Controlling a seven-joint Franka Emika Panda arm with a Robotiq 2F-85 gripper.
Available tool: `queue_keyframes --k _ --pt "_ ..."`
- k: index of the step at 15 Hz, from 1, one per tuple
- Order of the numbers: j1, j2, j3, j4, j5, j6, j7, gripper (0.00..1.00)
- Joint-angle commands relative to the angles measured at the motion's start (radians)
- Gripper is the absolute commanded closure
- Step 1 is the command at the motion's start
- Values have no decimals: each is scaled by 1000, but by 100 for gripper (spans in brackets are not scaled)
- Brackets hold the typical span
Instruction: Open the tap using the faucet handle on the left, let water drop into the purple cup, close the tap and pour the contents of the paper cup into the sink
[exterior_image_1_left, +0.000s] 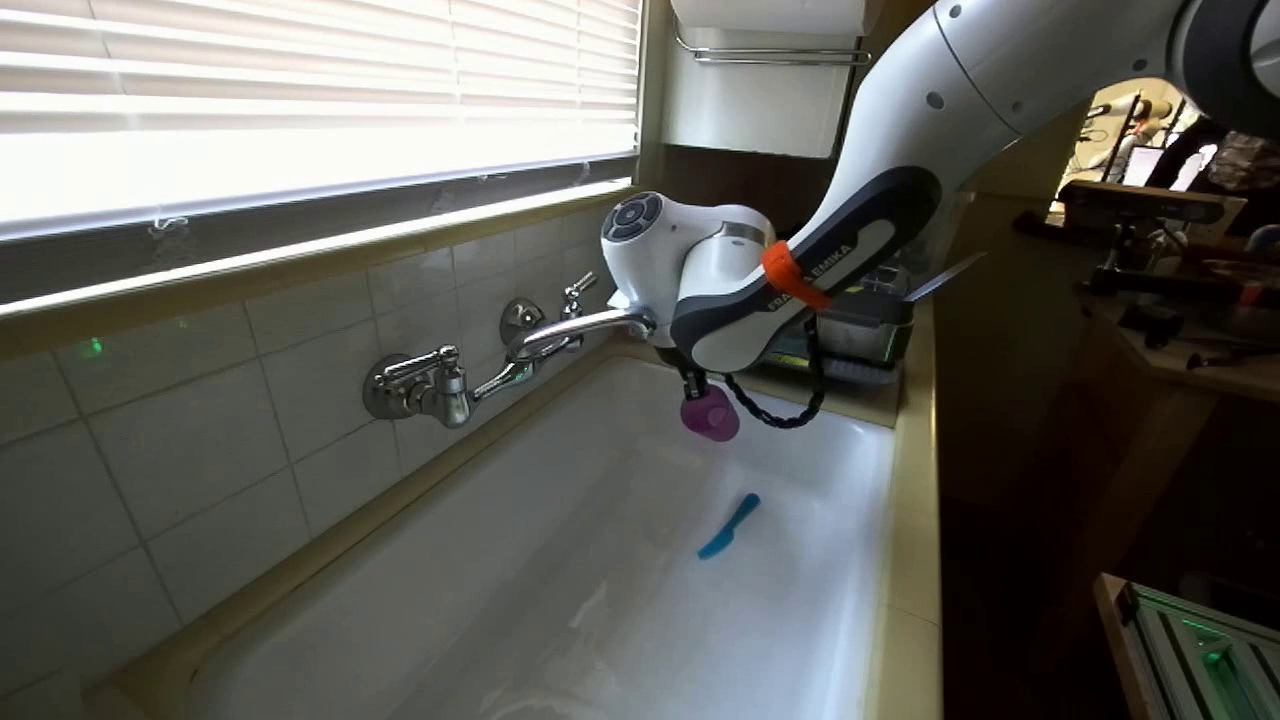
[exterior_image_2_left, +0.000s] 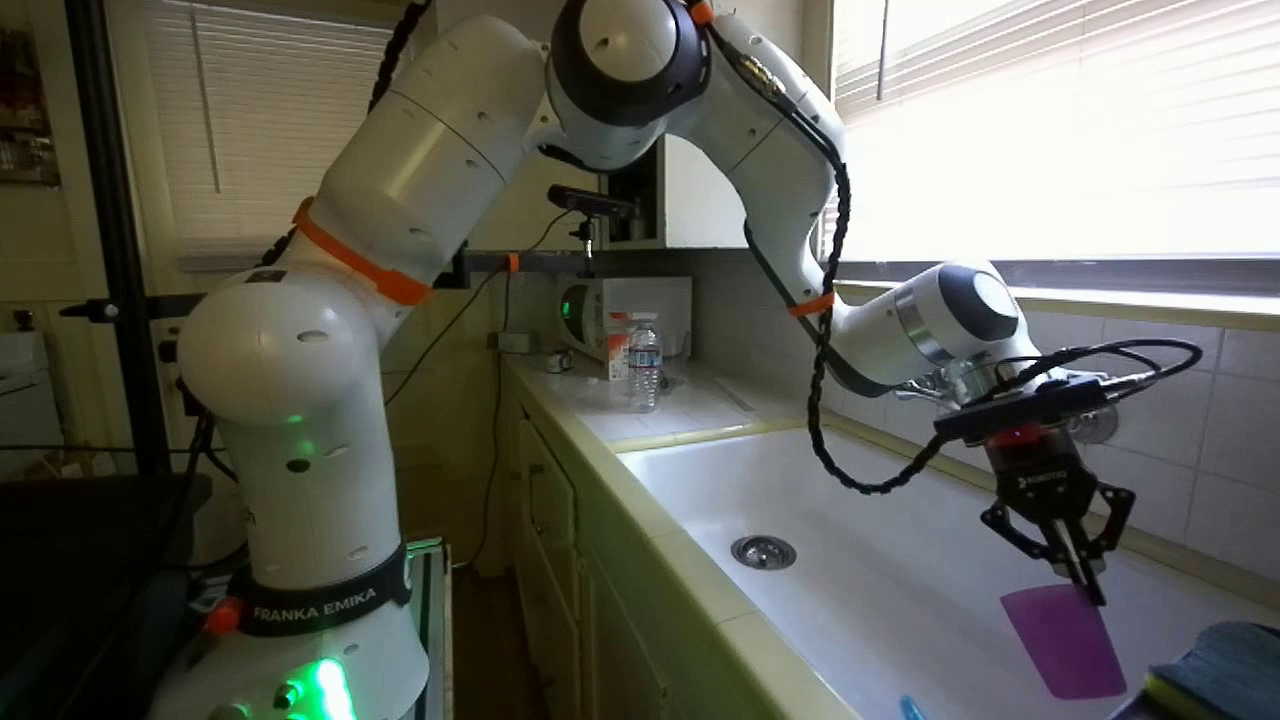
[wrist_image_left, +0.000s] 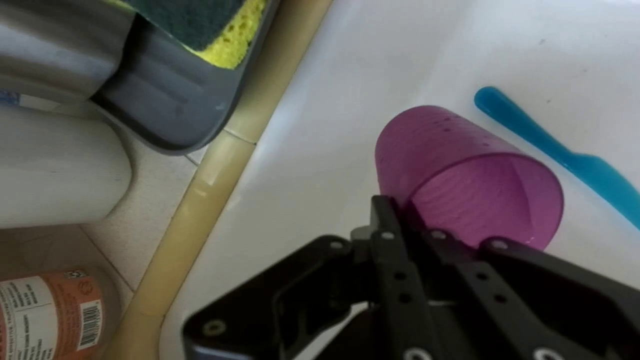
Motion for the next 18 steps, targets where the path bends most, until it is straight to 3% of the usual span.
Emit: queue_keyframes --k 1,18 --pt "11 -26 12 -15 -86 -53 49 99" --pt "-1 -95 69 -32 -303 -193 76 99"
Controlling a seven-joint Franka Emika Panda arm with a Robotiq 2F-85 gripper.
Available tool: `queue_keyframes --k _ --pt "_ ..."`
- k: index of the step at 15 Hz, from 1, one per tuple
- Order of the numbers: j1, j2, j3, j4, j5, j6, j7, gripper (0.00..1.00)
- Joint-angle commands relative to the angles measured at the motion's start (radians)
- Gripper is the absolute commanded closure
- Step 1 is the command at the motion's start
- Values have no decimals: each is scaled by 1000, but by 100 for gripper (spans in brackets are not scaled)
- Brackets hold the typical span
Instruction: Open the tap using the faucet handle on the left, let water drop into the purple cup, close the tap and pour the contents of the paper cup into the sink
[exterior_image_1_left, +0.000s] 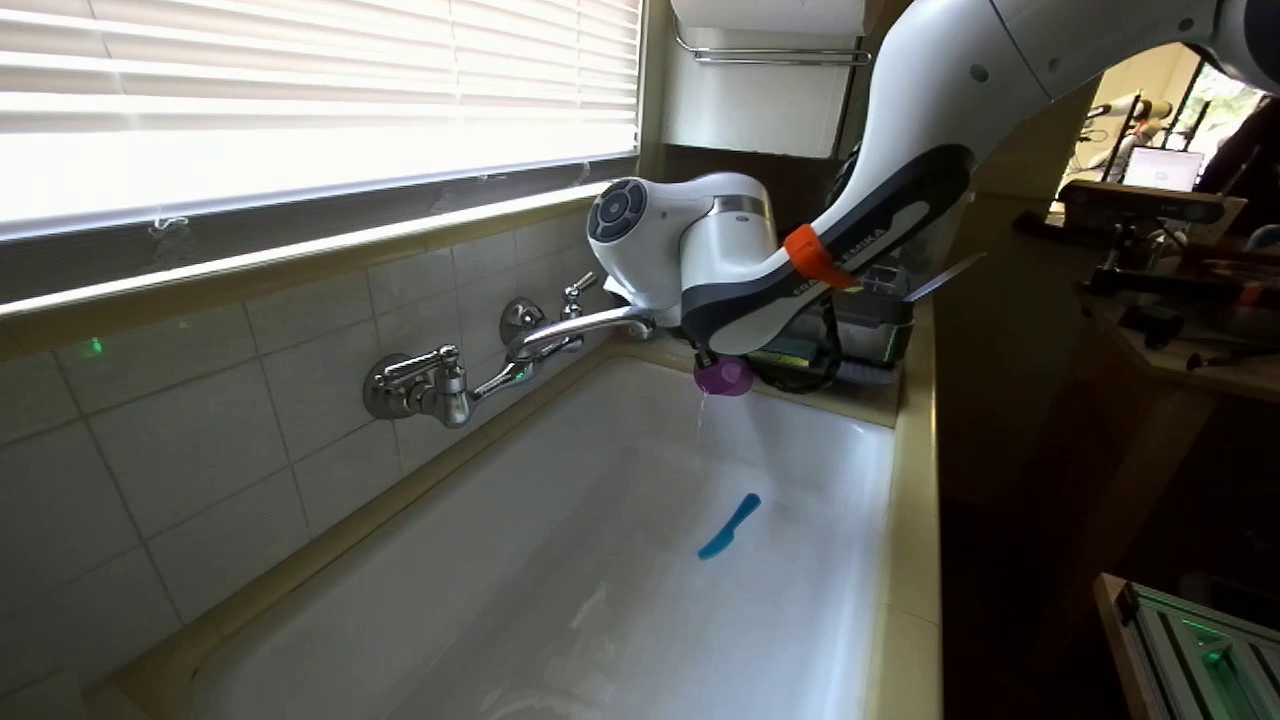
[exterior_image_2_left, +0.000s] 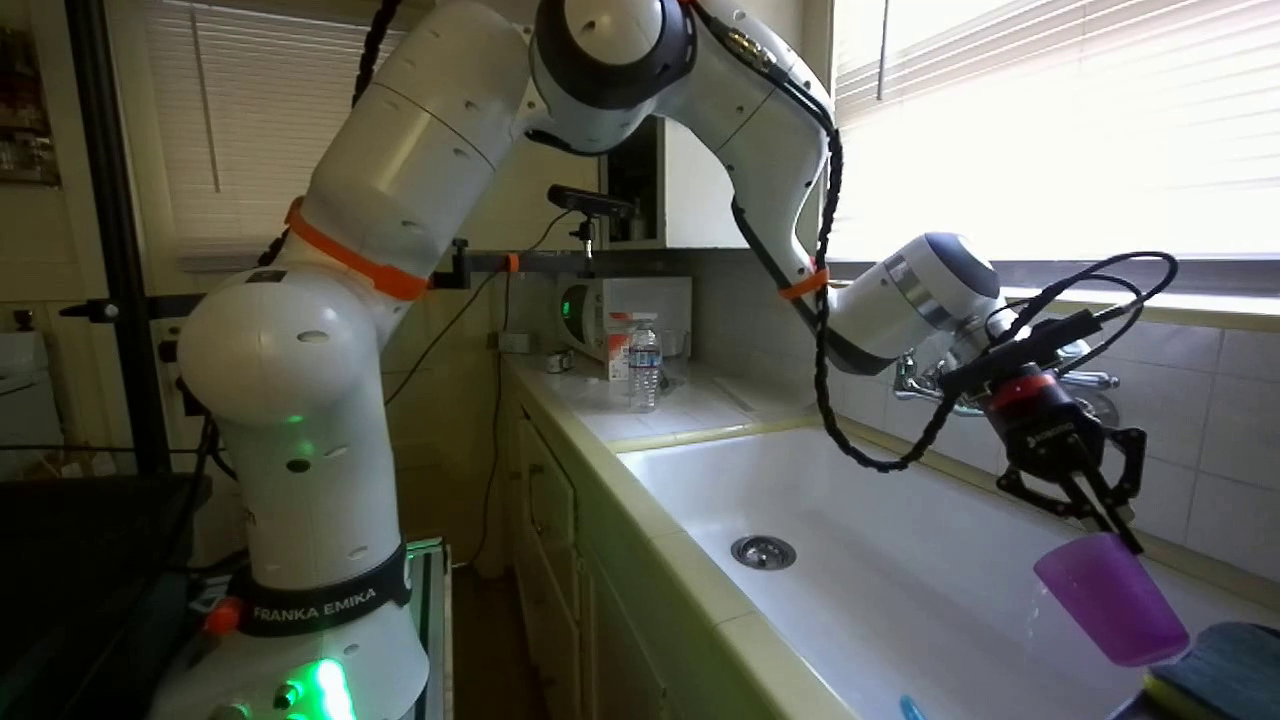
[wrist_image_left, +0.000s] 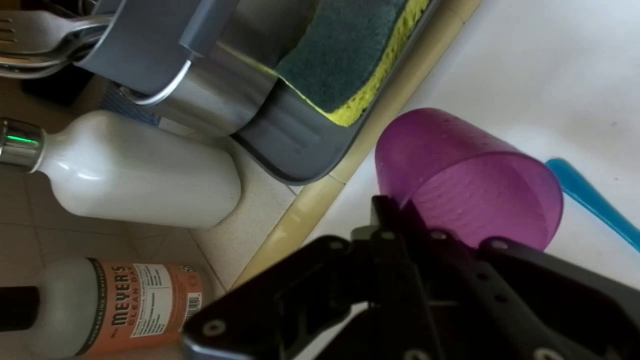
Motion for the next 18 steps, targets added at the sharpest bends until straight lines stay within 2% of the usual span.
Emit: queue_keyframes --k 1,18 --pt "-2 -35 29 -31 -62 -53 23 99" --pt "-4 -65 86 -31 -182 -182 -11 99"
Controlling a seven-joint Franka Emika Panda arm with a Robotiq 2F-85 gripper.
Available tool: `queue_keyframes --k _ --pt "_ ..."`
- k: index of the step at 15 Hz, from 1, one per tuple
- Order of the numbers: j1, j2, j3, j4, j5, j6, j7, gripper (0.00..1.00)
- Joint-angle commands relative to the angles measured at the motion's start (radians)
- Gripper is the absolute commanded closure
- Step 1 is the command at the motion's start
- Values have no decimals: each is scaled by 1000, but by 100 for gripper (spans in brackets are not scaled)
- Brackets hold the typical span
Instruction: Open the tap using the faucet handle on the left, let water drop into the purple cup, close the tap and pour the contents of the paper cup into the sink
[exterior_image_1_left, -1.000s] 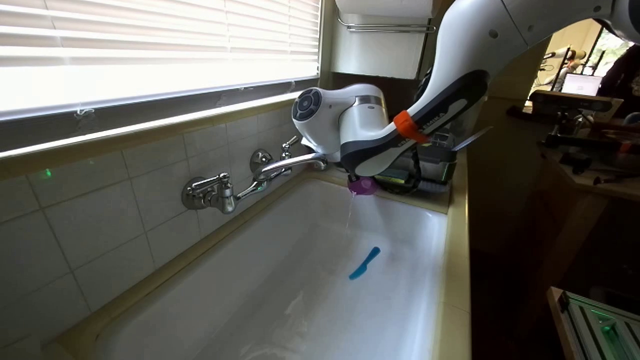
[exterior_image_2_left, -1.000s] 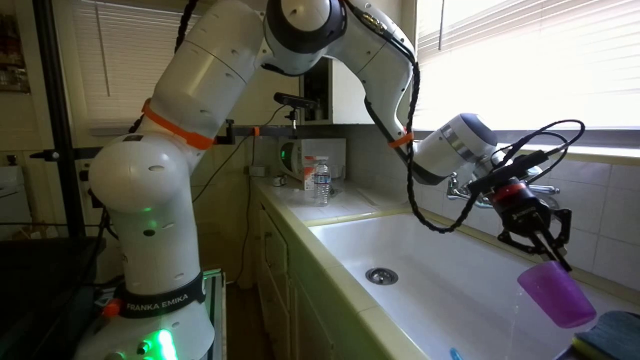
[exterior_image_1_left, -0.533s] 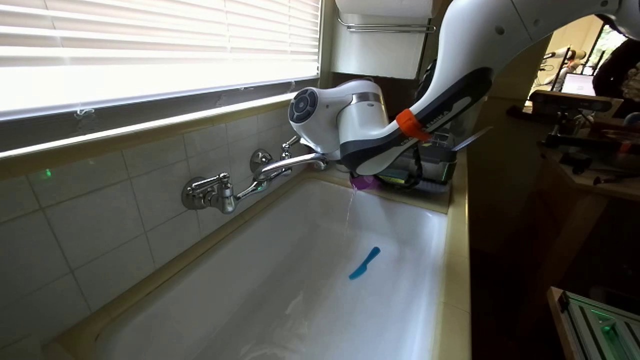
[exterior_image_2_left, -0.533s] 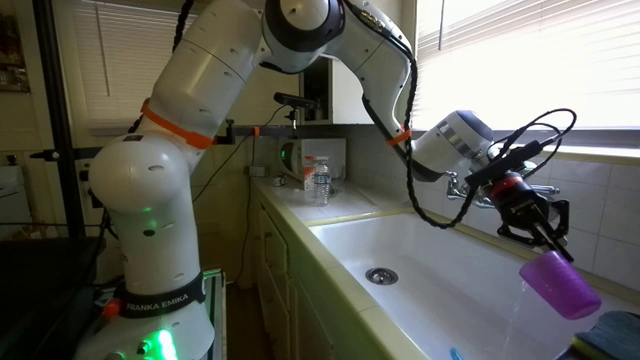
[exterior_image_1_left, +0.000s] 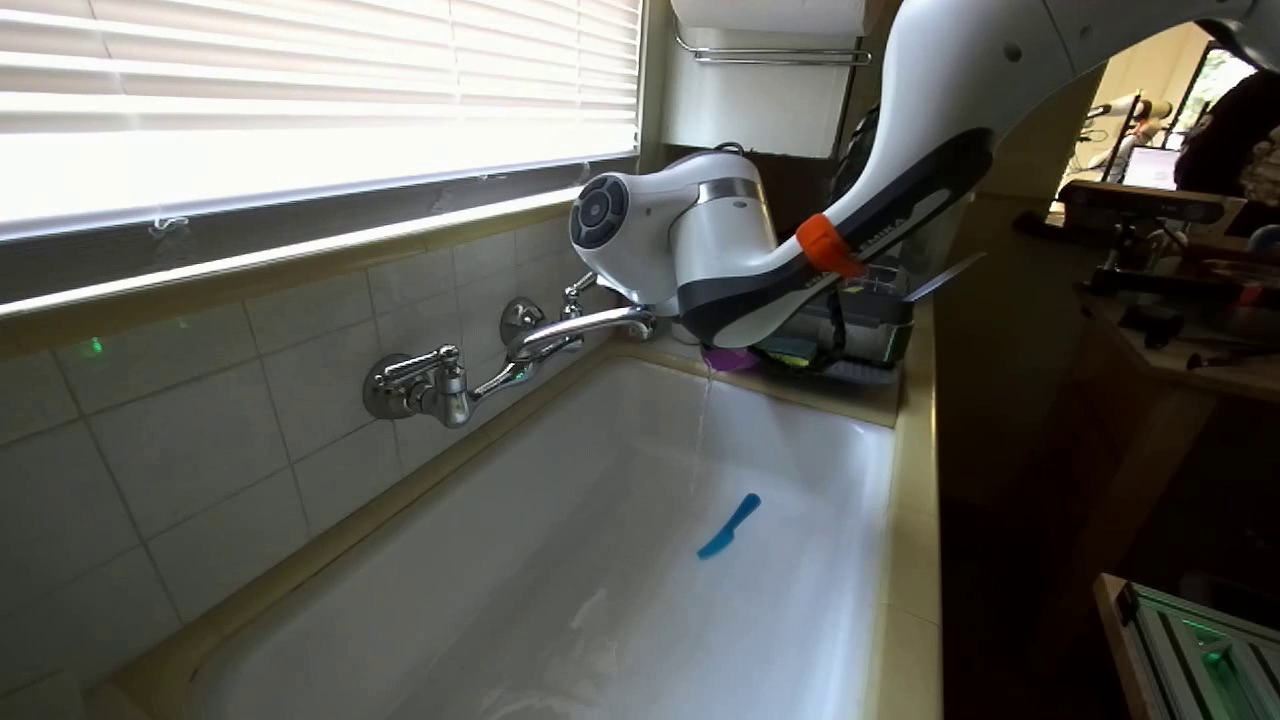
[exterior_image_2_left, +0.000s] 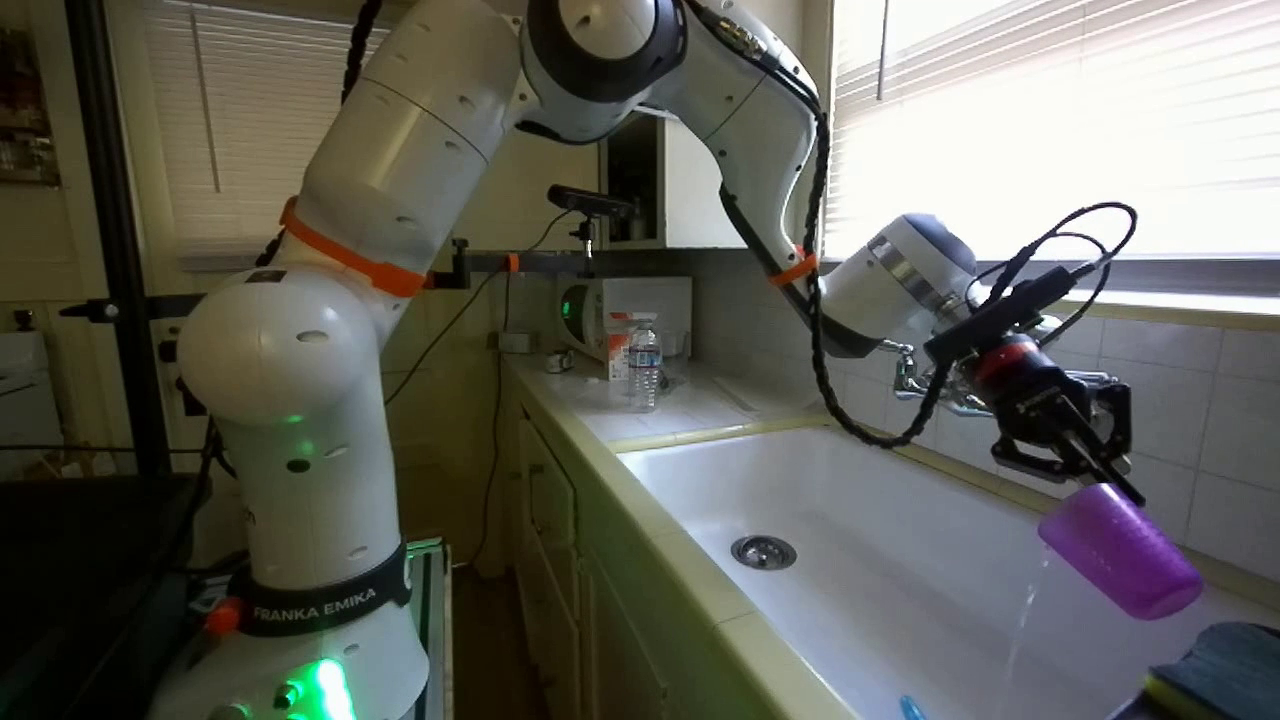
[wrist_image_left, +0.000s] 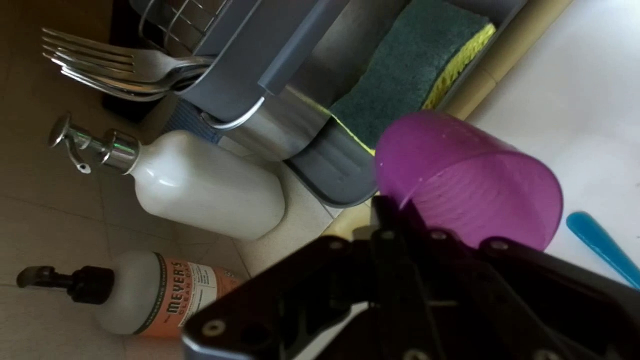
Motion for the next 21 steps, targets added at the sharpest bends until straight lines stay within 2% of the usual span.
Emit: queue_keyframes --k 1,21 --pt "-2 -29 24 -30 -50 -48 -13 99" --pt "11 -74 92 -37 -183 -211 -151 99"
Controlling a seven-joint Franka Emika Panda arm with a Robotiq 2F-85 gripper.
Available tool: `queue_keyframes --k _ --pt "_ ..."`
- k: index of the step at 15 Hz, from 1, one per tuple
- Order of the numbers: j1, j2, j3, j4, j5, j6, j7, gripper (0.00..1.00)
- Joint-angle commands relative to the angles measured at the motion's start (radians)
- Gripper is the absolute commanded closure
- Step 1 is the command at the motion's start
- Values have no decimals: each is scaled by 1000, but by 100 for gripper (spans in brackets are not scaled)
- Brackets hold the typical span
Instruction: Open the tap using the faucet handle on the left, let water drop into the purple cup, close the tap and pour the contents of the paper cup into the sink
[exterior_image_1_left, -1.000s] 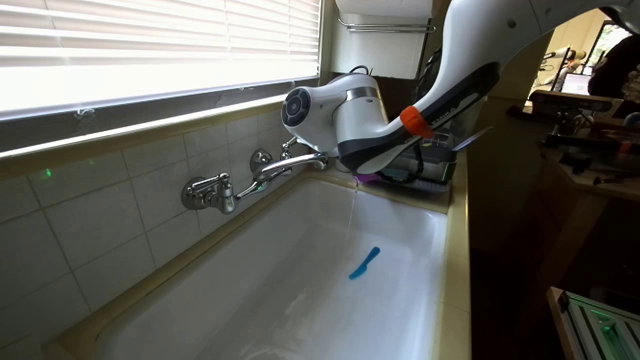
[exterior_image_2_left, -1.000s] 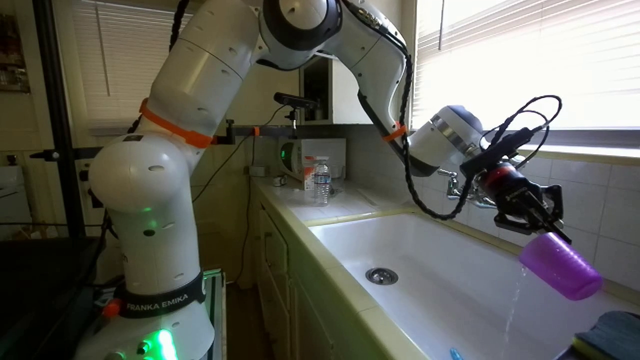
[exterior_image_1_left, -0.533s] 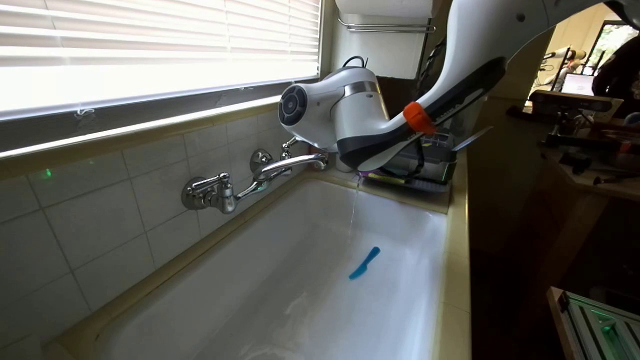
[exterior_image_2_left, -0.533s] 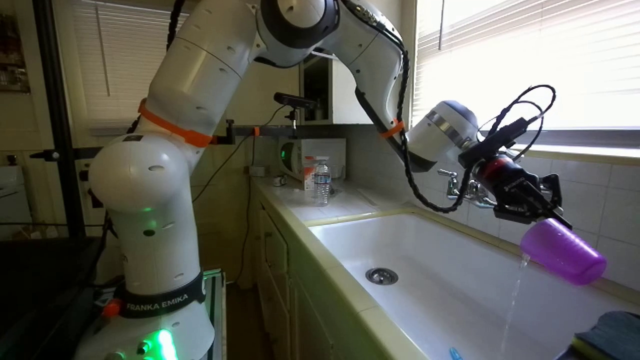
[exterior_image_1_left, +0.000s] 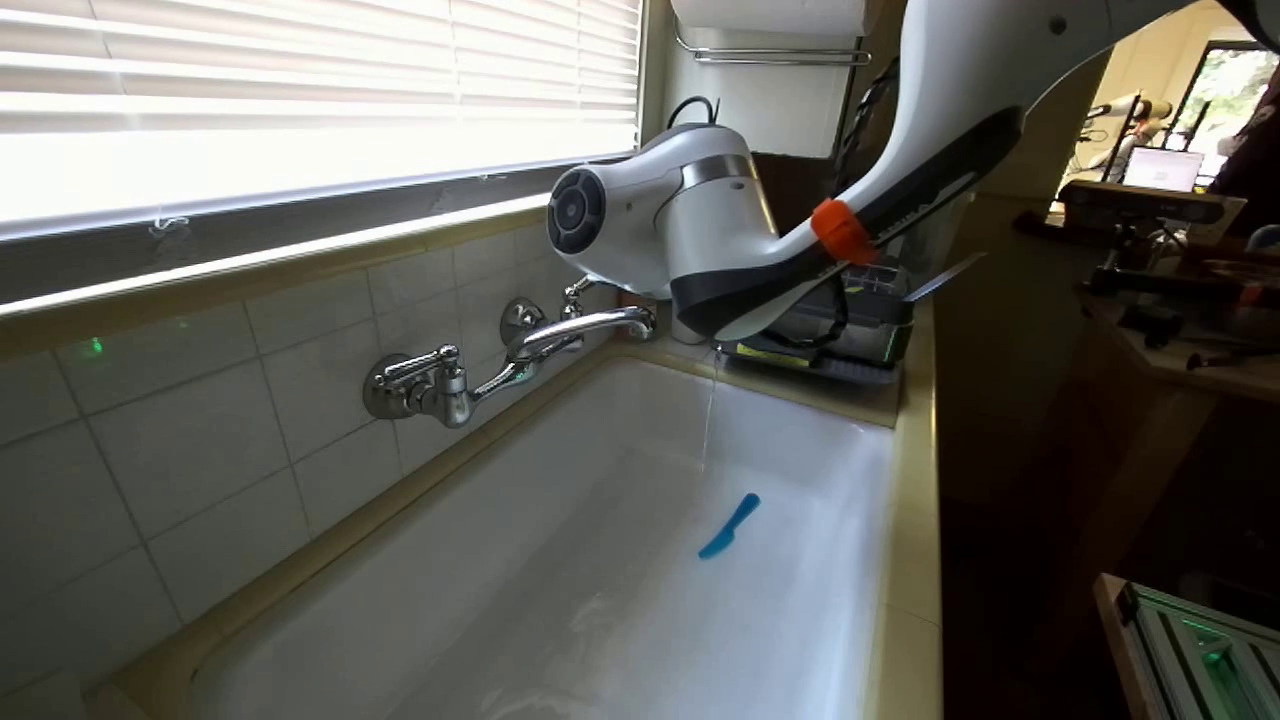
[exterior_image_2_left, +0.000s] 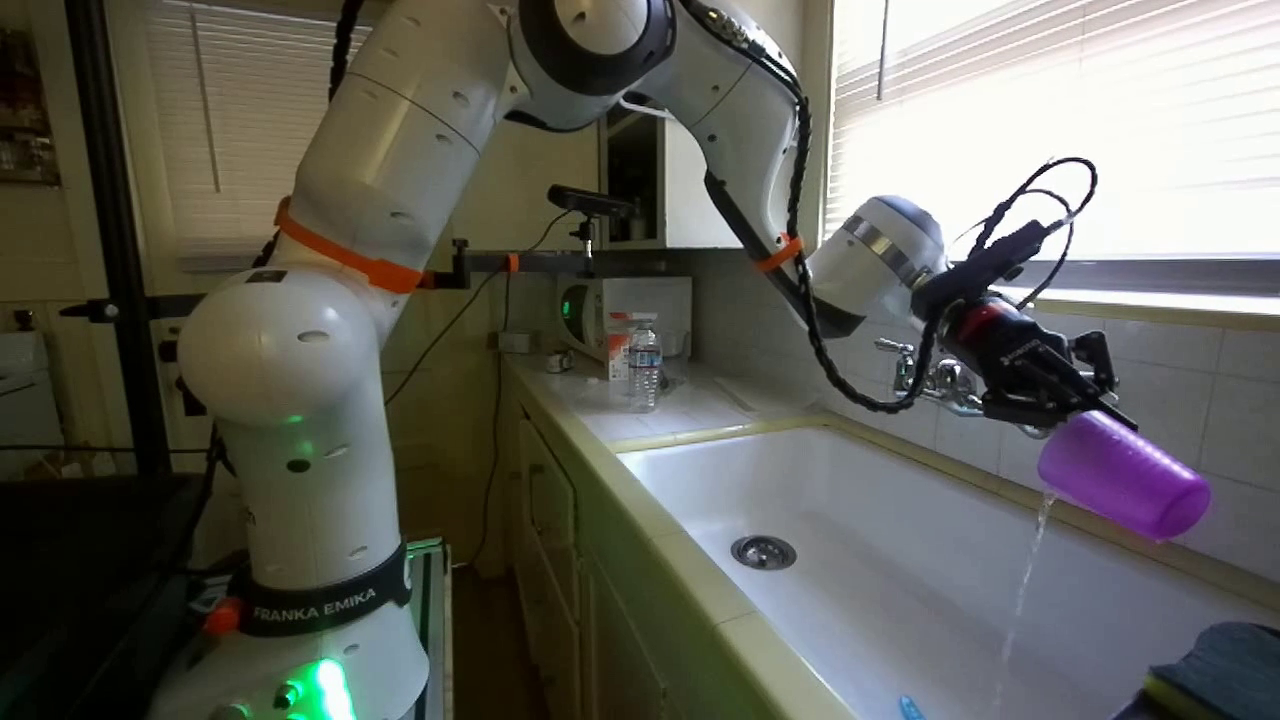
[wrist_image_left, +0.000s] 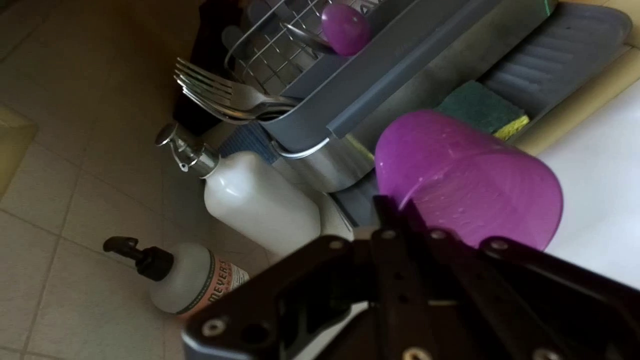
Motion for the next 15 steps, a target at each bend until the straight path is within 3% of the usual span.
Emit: queue_keyframes --k 1,15 --pt "9 -33 15 -37 -44 -48 -34 99" --pt "30 -42 44 -36 -141 -153 -99 99"
